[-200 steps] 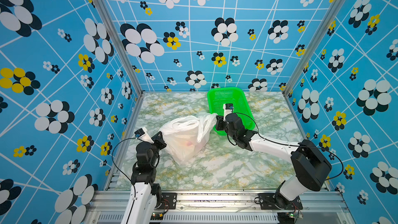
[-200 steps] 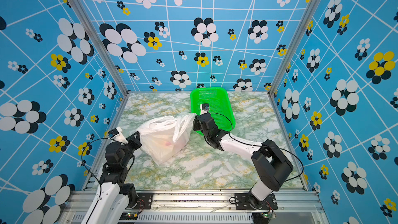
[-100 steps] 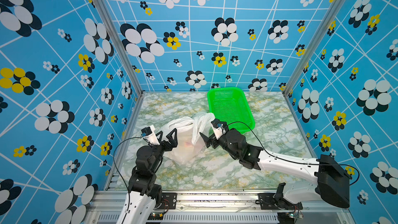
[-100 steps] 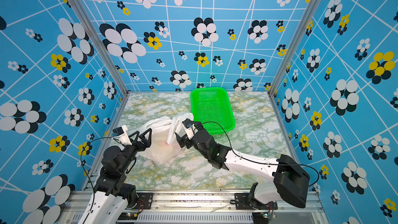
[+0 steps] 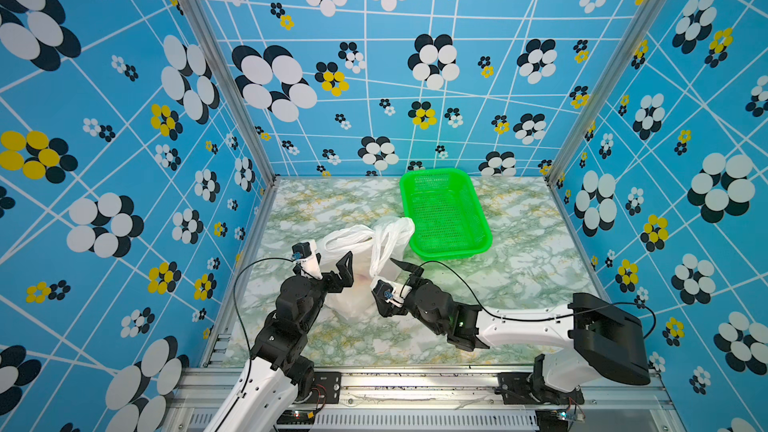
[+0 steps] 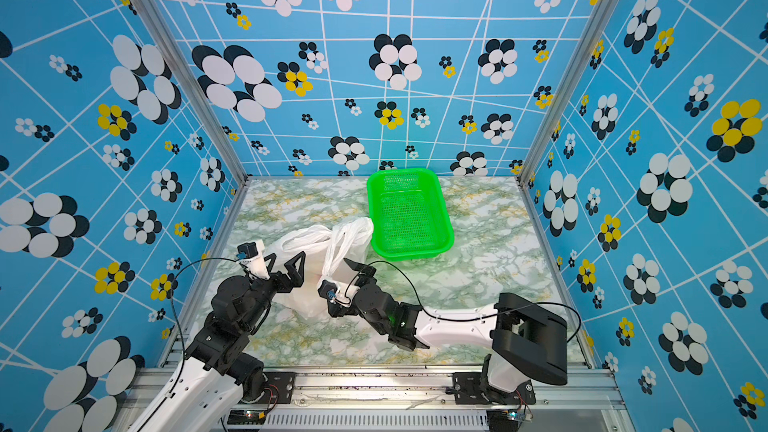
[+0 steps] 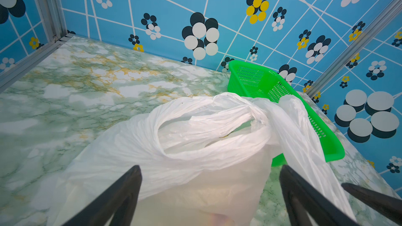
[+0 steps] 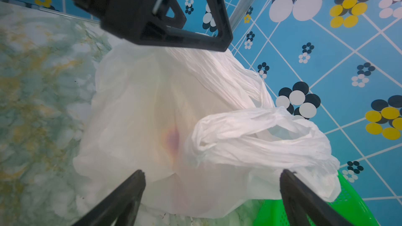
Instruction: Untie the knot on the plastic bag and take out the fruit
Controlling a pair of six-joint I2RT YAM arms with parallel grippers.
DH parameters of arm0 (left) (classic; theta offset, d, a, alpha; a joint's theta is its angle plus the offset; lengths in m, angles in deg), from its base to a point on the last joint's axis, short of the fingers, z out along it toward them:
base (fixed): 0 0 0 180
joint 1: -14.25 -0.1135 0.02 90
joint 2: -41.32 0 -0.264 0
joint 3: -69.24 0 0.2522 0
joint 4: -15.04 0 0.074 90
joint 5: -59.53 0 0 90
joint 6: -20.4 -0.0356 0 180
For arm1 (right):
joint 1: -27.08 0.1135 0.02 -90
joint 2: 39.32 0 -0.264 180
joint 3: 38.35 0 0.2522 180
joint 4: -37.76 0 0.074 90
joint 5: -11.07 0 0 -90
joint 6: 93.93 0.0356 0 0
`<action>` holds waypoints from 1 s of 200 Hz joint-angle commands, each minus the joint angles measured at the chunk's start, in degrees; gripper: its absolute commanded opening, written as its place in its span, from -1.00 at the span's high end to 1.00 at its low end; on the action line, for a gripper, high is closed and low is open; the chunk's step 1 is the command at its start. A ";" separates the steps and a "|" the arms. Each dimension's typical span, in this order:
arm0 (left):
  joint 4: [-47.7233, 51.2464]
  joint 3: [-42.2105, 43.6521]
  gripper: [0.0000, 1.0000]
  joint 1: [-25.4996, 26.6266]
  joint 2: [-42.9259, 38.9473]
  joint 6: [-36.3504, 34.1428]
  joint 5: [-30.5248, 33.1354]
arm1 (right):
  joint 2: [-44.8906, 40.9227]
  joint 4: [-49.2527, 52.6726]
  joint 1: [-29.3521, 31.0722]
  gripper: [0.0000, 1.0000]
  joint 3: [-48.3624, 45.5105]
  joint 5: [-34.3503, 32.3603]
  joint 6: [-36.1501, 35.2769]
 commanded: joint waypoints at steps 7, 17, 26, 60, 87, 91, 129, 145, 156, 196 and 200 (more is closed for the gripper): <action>0.36 -1.90 -0.99 0.41 0.07 -1.29 1.79 | 7.99 -14.07 -0.17 -0.99 6.23 -14.54 -6.89; 0.49 -2.02 -0.99 0.51 0.06 -1.38 2.10 | 11.08 -19.65 -0.15 -0.99 8.24 -18.14 -10.18; 0.65 -2.01 -0.99 0.55 0.07 -1.48 2.36 | 13.55 -24.02 -0.15 -0.99 10.05 -20.88 -12.55; 0.58 -2.20 -1.00 0.67 0.55 -2.24 3.33 | 14.99 -29.07 -0.23 -0.87 12.75 -23.15 -13.80; -0.85 -2.26 -1.00 0.72 2.26 -2.93 2.60 | 9.61 -19.50 -1.36 -0.39 12.27 -20.05 -6.81; -0.89 -2.48 -1.00 0.73 2.62 -2.88 2.22 | 8.78 -17.53 -1.69 -0.15 12.20 -19.27 -5.28; -0.46 -3.88 -0.99 1.09 4.81 -2.88 0.31 | 2.97 -5.94 -6.78 0.43 10.65 -14.64 5.96; -0.98 -3.75 -0.99 1.24 5.16 -3.23 0.03 | 1.19 -4.46 -7.88 0.47 9.45 -12.82 7.22; -1.70 -3.76 -0.98 1.59 5.64 -4.11 -0.78 | 0.34 -3.61 -8.14 0.55 9.13 -12.36 7.84; -3.94 -6.42 -0.98 4.19 7.98 -6.93 -2.58 | -1.57 3.36 -9.72 1.00 10.29 -8.66 13.05; -3.67 -7.18 -0.99 4.54 8.41 -7.22 -2.86 | -1.87 4.15 -9.73 1.00 10.45 -8.10 13.69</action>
